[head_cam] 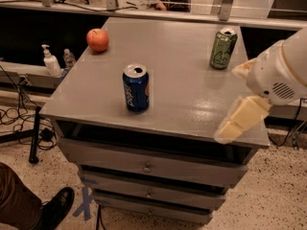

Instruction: Move pepsi can near green can

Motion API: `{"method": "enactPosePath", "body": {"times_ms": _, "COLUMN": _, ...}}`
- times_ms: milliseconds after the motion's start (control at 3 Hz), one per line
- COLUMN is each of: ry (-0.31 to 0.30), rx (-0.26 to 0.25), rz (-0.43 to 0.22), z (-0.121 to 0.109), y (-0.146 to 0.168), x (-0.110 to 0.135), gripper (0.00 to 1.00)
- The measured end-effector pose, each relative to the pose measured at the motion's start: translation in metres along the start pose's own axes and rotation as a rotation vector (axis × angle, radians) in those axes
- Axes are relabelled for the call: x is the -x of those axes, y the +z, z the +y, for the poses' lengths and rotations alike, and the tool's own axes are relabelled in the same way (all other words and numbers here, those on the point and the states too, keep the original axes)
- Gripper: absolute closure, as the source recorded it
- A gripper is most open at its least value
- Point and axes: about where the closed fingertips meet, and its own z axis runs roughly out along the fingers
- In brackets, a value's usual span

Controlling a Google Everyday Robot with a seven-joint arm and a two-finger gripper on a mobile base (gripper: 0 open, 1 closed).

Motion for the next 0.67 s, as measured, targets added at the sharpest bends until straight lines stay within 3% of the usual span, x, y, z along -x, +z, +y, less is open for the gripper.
{"method": "enactPosePath", "body": {"times_ms": 333, "ry": 0.046, "rx": 0.013, "rz": -0.109, "z": 0.007, "y": 0.023, "x": 0.013, "gripper": 0.00}}
{"method": "enactPosePath", "body": {"times_ms": 667, "ry": 0.072, "rx": 0.020, "rz": -0.171, "z": 0.010, "y": 0.035, "x": 0.020, "gripper": 0.00}}
